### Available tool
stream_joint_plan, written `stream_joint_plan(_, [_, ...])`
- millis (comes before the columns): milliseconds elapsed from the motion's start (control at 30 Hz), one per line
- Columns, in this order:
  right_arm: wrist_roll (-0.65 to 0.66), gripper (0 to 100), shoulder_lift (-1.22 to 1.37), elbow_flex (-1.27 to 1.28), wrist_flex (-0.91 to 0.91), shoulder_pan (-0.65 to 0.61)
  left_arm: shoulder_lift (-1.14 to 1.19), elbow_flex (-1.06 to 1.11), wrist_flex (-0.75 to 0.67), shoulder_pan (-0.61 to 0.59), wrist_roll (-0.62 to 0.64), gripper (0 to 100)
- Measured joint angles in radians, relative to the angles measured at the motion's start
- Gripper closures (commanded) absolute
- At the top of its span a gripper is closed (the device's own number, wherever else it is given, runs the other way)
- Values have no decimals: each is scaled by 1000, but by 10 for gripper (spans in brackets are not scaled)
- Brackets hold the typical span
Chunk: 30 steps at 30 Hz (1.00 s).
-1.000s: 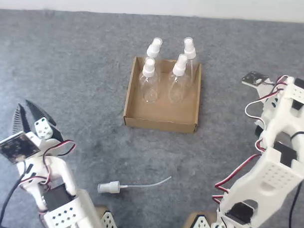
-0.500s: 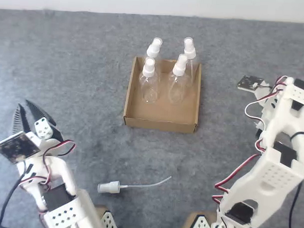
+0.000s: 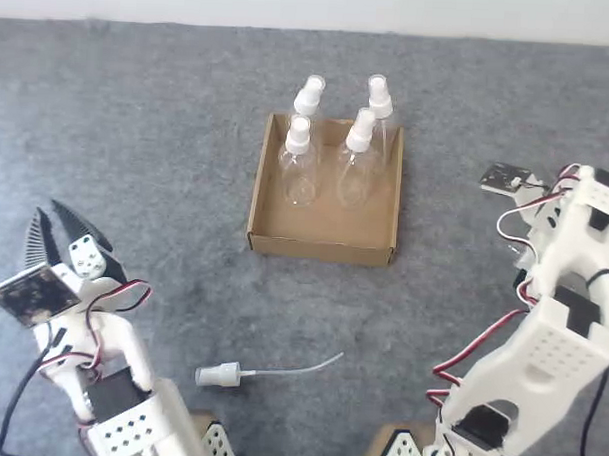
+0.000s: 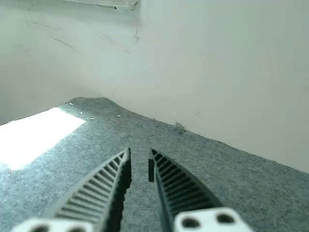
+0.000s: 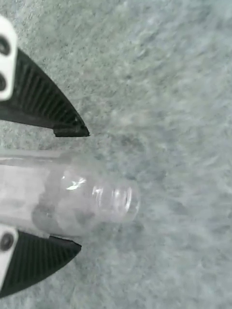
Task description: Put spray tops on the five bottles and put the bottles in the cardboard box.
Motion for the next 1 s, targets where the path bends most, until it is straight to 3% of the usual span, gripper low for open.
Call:
stream_joint_plan(200, [0,944,0,0,-2,3,0,0,0,0,0,938])
stream_joint_plan(500, [-12,946,-3,0,-2,3,0,0,0,0,0,938])
stream_joint_plan(1000, [-249,946,-267,0,210,-86,0,0,0,0,0,938])
